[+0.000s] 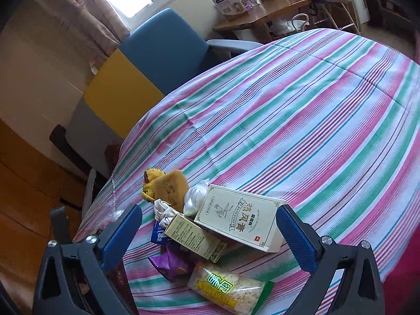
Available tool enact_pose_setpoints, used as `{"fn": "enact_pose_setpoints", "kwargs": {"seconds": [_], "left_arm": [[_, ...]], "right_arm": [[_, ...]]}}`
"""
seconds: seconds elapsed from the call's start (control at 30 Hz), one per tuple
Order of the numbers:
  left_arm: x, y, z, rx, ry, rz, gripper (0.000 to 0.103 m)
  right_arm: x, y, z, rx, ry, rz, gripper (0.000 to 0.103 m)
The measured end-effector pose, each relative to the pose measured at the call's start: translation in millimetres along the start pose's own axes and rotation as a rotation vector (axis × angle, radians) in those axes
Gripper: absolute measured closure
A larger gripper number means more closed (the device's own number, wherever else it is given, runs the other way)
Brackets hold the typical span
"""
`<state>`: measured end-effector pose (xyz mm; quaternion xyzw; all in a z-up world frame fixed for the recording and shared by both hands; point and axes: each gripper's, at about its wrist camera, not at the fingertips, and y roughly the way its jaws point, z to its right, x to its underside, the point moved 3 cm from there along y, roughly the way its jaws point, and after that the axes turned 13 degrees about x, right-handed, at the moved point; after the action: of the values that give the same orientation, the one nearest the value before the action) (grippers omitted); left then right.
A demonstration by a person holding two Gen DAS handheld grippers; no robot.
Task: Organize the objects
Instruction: 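Lift the white plastic bag with the left tool while the right tool grasps the green-white box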
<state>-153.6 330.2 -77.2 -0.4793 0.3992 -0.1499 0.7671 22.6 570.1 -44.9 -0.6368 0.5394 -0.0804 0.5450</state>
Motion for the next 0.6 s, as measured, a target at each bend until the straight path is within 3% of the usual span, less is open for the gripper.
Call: {"fn": "enact_pose_setpoints", "kwargs": {"seconds": [0.37, 0.5, 0.6], "left_arm": [[69, -66, 33, 0.107, -0.041, 0.094, 0.064], [92, -85, 34, 0.123, -0.059, 0.12, 0.064], [108, -98, 29, 0.122, -0.081, 0.14, 0.064]], "right_arm": [[-7, 4, 27, 0.066, 0.111, 0.0, 0.001], [-4, 8, 22, 0.092, 0.075, -0.013, 0.001], [-1, 7, 8, 0.048, 0.012, -0.013, 0.007]]}}
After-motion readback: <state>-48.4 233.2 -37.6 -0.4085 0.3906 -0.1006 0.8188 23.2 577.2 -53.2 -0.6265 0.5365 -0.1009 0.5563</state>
